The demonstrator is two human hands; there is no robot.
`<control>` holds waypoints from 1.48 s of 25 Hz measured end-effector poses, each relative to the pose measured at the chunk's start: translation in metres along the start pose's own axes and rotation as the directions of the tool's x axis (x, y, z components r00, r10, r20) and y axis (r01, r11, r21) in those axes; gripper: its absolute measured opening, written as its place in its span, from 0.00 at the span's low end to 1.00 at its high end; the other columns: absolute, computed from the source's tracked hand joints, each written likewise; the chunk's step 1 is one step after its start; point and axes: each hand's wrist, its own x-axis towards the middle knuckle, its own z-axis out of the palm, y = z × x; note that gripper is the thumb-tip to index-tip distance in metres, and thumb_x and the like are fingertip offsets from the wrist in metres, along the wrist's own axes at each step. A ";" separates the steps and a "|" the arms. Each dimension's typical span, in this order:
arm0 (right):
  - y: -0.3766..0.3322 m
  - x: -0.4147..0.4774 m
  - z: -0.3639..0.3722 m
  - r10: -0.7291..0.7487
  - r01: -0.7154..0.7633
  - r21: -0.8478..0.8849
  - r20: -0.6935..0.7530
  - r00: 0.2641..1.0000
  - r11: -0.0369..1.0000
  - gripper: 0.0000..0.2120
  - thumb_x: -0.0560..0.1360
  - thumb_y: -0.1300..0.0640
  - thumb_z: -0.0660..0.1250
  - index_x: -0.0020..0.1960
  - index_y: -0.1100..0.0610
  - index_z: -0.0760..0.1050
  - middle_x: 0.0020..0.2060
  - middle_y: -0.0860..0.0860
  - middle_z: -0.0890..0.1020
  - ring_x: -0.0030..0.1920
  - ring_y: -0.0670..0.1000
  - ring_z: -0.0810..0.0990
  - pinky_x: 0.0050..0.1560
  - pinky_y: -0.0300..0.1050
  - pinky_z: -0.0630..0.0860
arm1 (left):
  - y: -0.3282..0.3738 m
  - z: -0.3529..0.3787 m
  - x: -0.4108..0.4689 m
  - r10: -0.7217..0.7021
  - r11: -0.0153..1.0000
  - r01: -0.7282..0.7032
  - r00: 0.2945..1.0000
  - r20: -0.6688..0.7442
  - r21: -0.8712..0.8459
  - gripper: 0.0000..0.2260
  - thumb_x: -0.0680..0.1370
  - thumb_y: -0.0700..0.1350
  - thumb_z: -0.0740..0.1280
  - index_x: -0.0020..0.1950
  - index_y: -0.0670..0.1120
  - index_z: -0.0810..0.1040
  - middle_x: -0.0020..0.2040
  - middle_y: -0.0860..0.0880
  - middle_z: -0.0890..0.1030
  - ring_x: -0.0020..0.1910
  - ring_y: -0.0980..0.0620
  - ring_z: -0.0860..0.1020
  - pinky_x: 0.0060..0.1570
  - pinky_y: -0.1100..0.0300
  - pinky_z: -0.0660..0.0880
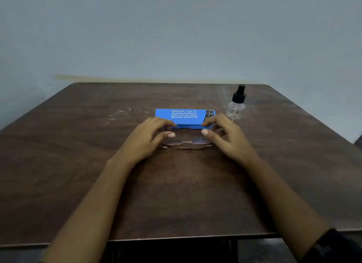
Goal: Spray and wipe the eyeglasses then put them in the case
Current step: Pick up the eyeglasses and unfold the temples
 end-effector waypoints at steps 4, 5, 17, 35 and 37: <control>0.000 -0.004 -0.005 0.076 -0.068 -0.056 0.156 0.985 0.996 0.16 0.67 0.47 0.67 0.53 0.51 0.74 0.50 0.49 0.74 0.50 0.42 0.74 0.45 0.25 0.68 | 0.003 -0.010 -0.007 -0.060 0.998 0.060 0.998 0.028 -0.029 0.27 0.60 0.64 0.63 0.53 0.52 0.77 0.43 0.59 0.75 0.42 0.57 0.71 0.44 0.76 0.65; 0.002 -0.005 -0.006 0.081 -0.069 -0.071 0.182 0.980 0.995 0.18 0.67 0.46 0.68 0.54 0.51 0.74 0.51 0.48 0.74 0.50 0.39 0.73 0.45 0.24 0.68 | 0.003 -0.012 -0.009 -0.091 0.995 0.094 0.994 0.058 -0.046 0.29 0.57 0.64 0.66 0.53 0.52 0.77 0.43 0.57 0.76 0.42 0.56 0.73 0.42 0.74 0.66; 0.006 -0.006 -0.003 0.122 -0.122 -0.006 0.100 0.987 0.992 0.10 0.70 0.60 0.71 0.51 0.59 0.76 0.43 0.52 0.79 0.40 0.44 0.77 0.40 0.28 0.72 | 0.000 -0.009 -0.010 -0.190 0.978 0.195 0.979 0.071 -0.076 0.11 0.67 0.41 0.73 0.49 0.48 0.80 0.47 0.48 0.81 0.44 0.56 0.77 0.41 0.78 0.68; -0.001 -0.006 -0.003 0.222 -0.217 0.199 -0.001 0.975 0.956 0.02 0.73 0.61 0.67 0.41 0.57 0.76 0.27 0.45 0.77 0.26 0.39 0.74 0.29 0.31 0.70 | 0.011 0.000 -0.010 -0.115 0.984 0.091 0.980 -0.160 -0.150 0.07 0.75 0.40 0.65 0.41 0.50 0.71 0.33 0.52 0.79 0.33 0.60 0.75 0.36 0.72 0.68; 0.001 -0.006 -0.003 0.247 -0.255 0.167 0.068 0.967 0.953 0.03 0.73 0.62 0.67 0.41 0.58 0.78 0.22 0.43 0.77 0.25 0.38 0.73 0.30 0.29 0.69 | 0.009 0.001 -0.011 -0.114 0.987 0.096 0.984 -0.137 -0.132 0.07 0.75 0.39 0.64 0.39 0.49 0.73 0.31 0.55 0.79 0.33 0.62 0.75 0.35 0.73 0.68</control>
